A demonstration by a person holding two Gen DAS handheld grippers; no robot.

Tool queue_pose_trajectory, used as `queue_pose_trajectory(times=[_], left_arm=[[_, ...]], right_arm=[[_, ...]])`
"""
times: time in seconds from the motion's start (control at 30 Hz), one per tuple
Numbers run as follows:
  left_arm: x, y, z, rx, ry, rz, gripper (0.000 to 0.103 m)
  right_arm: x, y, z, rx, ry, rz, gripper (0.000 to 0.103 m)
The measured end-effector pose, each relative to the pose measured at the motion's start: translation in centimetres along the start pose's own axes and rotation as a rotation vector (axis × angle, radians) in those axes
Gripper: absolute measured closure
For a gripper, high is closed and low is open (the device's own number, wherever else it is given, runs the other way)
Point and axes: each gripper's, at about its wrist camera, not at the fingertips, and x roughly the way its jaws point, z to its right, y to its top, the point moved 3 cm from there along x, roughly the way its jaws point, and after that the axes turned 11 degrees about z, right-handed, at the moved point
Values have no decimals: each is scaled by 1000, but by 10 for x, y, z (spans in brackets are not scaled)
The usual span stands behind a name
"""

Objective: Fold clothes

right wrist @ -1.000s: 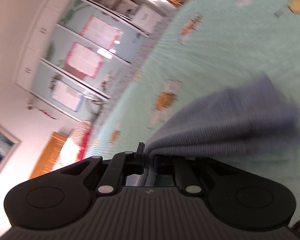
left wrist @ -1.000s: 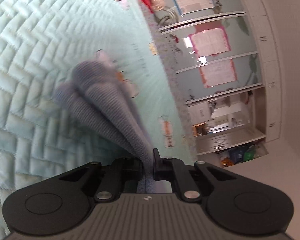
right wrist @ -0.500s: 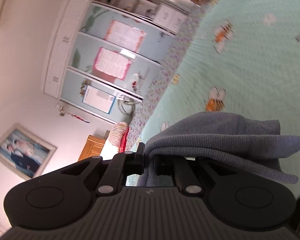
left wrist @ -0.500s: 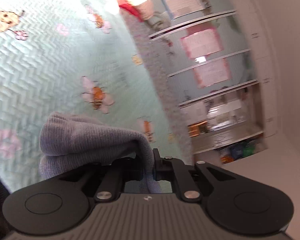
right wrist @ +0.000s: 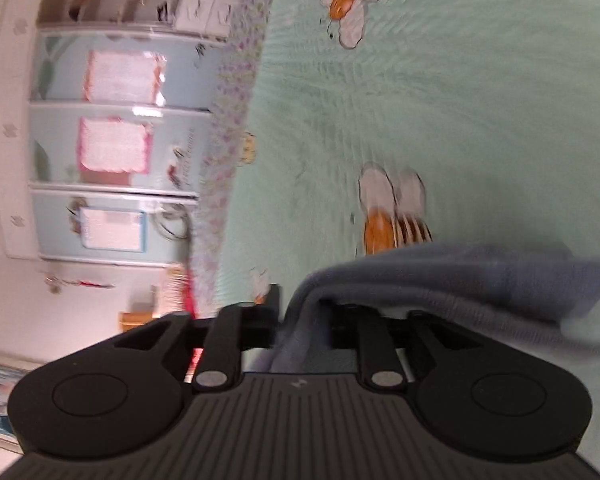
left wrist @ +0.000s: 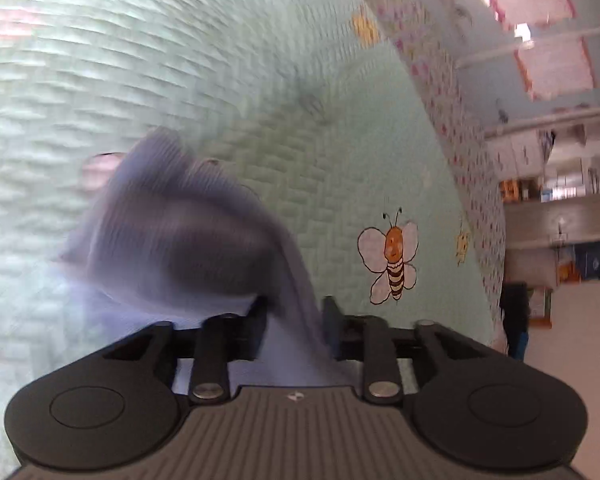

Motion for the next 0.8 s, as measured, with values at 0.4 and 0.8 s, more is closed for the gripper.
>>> queue_pose_trajectory(times=[0.4, 0.8], left_arm=[[-26, -33, 2, 77, -250, 125, 47], [-66, -164, -77, -32, -252, 154, 43]], right_arm=[[-42, 17, 1, -310, 155, 177, 59], [-10, 42, 92, -92, 27, 241, 44]])
